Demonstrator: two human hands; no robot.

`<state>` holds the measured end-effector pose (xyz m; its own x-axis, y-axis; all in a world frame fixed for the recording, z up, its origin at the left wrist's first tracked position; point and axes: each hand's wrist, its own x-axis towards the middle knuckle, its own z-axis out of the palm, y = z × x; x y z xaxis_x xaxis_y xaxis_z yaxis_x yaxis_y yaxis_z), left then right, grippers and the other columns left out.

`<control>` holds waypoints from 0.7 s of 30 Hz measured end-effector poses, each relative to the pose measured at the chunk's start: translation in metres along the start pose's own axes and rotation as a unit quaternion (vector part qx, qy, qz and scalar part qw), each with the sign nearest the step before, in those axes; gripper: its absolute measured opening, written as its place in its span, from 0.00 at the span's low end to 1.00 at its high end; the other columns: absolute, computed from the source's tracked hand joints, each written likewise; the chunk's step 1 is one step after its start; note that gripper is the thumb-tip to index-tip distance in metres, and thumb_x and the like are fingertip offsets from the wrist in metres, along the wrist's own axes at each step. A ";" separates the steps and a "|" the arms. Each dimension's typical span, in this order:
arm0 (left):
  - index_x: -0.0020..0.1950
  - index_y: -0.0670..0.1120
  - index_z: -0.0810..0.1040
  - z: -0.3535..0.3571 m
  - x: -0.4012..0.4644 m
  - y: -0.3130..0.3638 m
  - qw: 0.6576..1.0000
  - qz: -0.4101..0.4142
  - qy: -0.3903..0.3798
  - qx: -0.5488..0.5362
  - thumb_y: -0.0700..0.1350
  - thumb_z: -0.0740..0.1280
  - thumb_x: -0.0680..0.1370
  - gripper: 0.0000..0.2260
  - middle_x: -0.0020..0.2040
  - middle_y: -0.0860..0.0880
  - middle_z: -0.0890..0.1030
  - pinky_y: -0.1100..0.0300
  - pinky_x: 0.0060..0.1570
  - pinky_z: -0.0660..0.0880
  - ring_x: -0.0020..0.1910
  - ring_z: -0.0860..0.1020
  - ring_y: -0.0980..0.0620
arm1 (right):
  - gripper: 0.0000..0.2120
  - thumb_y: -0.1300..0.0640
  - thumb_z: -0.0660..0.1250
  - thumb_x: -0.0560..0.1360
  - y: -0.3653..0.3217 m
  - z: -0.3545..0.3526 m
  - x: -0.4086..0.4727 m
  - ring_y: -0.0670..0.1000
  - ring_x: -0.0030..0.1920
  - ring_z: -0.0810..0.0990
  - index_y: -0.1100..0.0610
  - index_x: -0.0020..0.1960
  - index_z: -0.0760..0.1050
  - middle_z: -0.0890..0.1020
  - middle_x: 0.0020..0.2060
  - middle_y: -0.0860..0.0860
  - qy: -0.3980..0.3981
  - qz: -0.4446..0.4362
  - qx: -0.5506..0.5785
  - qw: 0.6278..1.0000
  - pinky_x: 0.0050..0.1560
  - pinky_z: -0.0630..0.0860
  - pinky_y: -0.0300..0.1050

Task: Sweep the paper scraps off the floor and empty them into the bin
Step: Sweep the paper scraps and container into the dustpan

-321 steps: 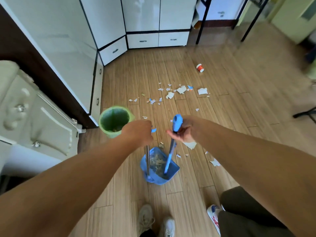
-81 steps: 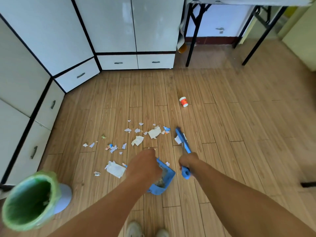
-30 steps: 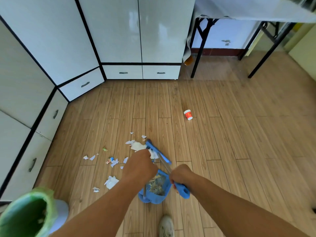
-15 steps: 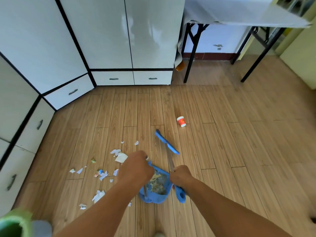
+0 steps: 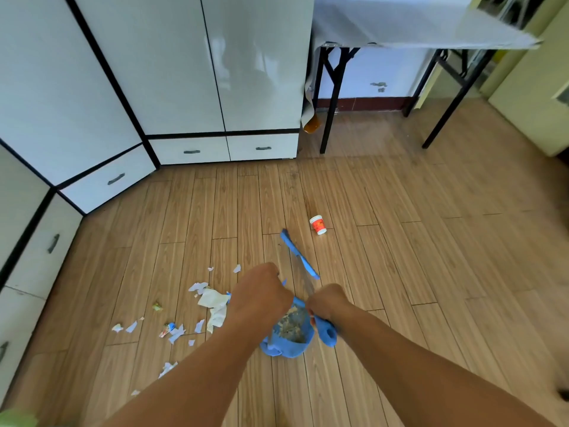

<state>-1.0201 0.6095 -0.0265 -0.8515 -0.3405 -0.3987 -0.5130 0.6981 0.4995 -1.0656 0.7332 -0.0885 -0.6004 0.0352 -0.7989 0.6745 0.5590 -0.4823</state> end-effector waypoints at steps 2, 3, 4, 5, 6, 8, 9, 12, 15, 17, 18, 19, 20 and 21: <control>0.47 0.42 0.77 0.001 0.009 0.007 1.000 0.010 0.000 0.005 0.36 0.60 0.69 0.10 0.37 0.50 0.74 0.60 0.34 0.67 0.35 0.72 0.51 | 0.03 0.68 0.60 0.71 -0.010 -0.006 0.006 0.51 0.27 0.71 0.62 0.40 0.67 0.70 0.30 0.55 0.007 0.010 0.029 1.000 0.25 0.69 0.39; 0.47 0.42 0.77 0.001 0.014 0.010 1.000 0.012 -0.002 0.009 0.35 0.60 0.69 0.10 0.37 0.50 0.73 0.61 0.33 0.66 0.35 0.72 0.50 | 0.04 0.67 0.59 0.72 -0.013 -0.010 0.009 0.50 0.27 0.70 0.62 0.40 0.66 0.70 0.30 0.54 0.009 0.021 0.046 0.999 0.23 0.68 0.37; 0.46 0.42 0.76 0.002 0.019 0.011 1.000 0.015 0.002 0.015 0.35 0.60 0.69 0.09 0.37 0.50 0.72 0.62 0.32 0.64 0.34 0.72 0.49 | 0.05 0.67 0.58 0.73 -0.014 -0.012 0.013 0.50 0.27 0.70 0.62 0.39 0.65 0.70 0.30 0.54 0.011 0.025 0.053 0.998 0.21 0.68 0.37; 0.42 0.43 0.75 0.003 0.024 0.014 1.000 0.016 0.005 0.019 0.35 0.60 0.69 0.06 0.36 0.51 0.71 0.61 0.31 0.63 0.33 0.72 0.49 | 0.06 0.68 0.59 0.73 -0.016 -0.016 0.017 0.51 0.27 0.71 0.62 0.38 0.66 0.71 0.31 0.55 0.015 0.022 0.052 0.998 0.22 0.68 0.38; 0.38 0.46 0.72 0.004 0.029 0.015 1.000 0.019 0.008 0.022 0.36 0.61 0.69 0.05 0.34 0.52 0.70 0.61 0.31 0.64 0.32 0.71 0.51 | 0.05 0.68 0.59 0.72 -0.015 -0.018 0.021 0.51 0.29 0.73 0.62 0.39 0.66 0.73 0.32 0.55 0.022 0.015 0.040 0.999 0.24 0.70 0.39; 0.40 0.49 0.68 0.006 0.040 0.019 0.999 0.025 0.009 0.022 0.37 0.62 0.71 0.07 0.34 0.54 0.69 0.60 0.35 0.69 0.34 0.72 0.53 | 0.01 0.68 0.60 0.71 -0.013 -0.024 0.029 0.53 0.32 0.75 0.64 0.42 0.70 0.75 0.35 0.57 0.034 -0.002 0.021 0.999 0.29 0.72 0.41; 0.43 0.51 0.67 0.006 0.044 0.020 0.999 0.028 0.007 0.020 0.38 0.62 0.72 0.08 0.36 0.55 0.70 0.60 0.38 0.70 0.37 0.73 0.53 | 0.04 0.68 0.61 0.70 -0.011 -0.028 0.033 0.54 0.32 0.76 0.65 0.45 0.71 0.75 0.35 0.57 0.042 -0.008 0.016 0.999 0.31 0.72 0.42; 0.45 0.50 0.69 0.004 0.057 0.028 0.999 0.034 0.006 0.012 0.39 0.62 0.73 0.07 0.40 0.54 0.73 0.60 0.38 0.71 0.39 0.74 0.53 | 0.09 0.68 0.61 0.69 -0.011 -0.037 0.049 0.54 0.28 0.75 0.67 0.49 0.74 0.75 0.34 0.57 0.060 -0.023 0.013 0.998 0.31 0.73 0.41; 0.42 0.47 0.73 0.005 0.067 0.035 0.999 0.041 0.007 0.017 0.39 0.62 0.71 0.04 0.38 0.53 0.74 0.61 0.33 0.68 0.37 0.74 0.52 | 0.06 0.67 0.61 0.69 -0.015 -0.042 0.057 0.55 0.28 0.75 0.65 0.45 0.73 0.75 0.32 0.57 0.078 -0.039 0.017 0.996 0.33 0.74 0.42; 0.44 0.47 0.73 0.007 0.072 0.043 0.999 0.051 0.002 0.019 0.38 0.61 0.71 0.05 0.38 0.53 0.73 0.61 0.33 0.67 0.37 0.73 0.52 | 0.06 0.67 0.61 0.68 -0.022 -0.043 0.065 0.56 0.31 0.76 0.65 0.45 0.73 0.75 0.33 0.57 0.085 -0.048 0.023 0.995 0.35 0.75 0.44; 0.48 0.48 0.74 0.007 0.075 0.047 0.998 0.056 0.002 0.020 0.38 0.61 0.72 0.07 0.40 0.54 0.73 0.61 0.34 0.67 0.38 0.73 0.52 | 0.06 0.67 0.61 0.68 -0.027 -0.043 0.067 0.56 0.32 0.76 0.65 0.45 0.73 0.75 0.33 0.57 0.088 -0.048 0.027 0.995 0.36 0.75 0.44; 0.52 0.48 0.75 0.007 0.078 0.051 0.998 0.059 0.003 0.020 0.38 0.61 0.73 0.10 0.42 0.53 0.73 0.61 0.37 0.68 0.40 0.73 0.52 | 0.06 0.67 0.61 0.69 -0.032 -0.043 0.070 0.57 0.34 0.77 0.65 0.46 0.72 0.75 0.35 0.57 0.087 -0.044 0.033 0.995 0.35 0.75 0.43; 0.57 0.47 0.75 0.007 0.082 0.055 0.998 0.058 0.005 0.019 0.38 0.61 0.73 0.13 0.45 0.53 0.73 0.60 0.39 0.70 0.41 0.73 0.52 | 0.06 0.67 0.61 0.69 -0.038 -0.043 0.073 0.57 0.36 0.78 0.65 0.46 0.72 0.76 0.36 0.58 0.089 -0.041 0.040 0.994 0.34 0.74 0.43; 0.60 0.47 0.74 0.007 0.086 0.058 0.998 0.055 0.006 0.017 0.38 0.61 0.74 0.15 0.46 0.52 0.74 0.59 0.40 0.70 0.42 0.72 0.52 | 0.07 0.68 0.61 0.70 -0.044 -0.043 0.075 0.57 0.36 0.78 0.65 0.48 0.71 0.77 0.38 0.59 0.089 -0.040 0.042 0.994 0.32 0.73 0.42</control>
<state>-1.1220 0.6248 -0.0372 -0.9039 -0.2676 -0.3338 -0.4124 0.7526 0.5134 -1.1591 0.7469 -0.1116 -0.7151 0.1441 -0.6840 0.6508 0.4945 -0.5761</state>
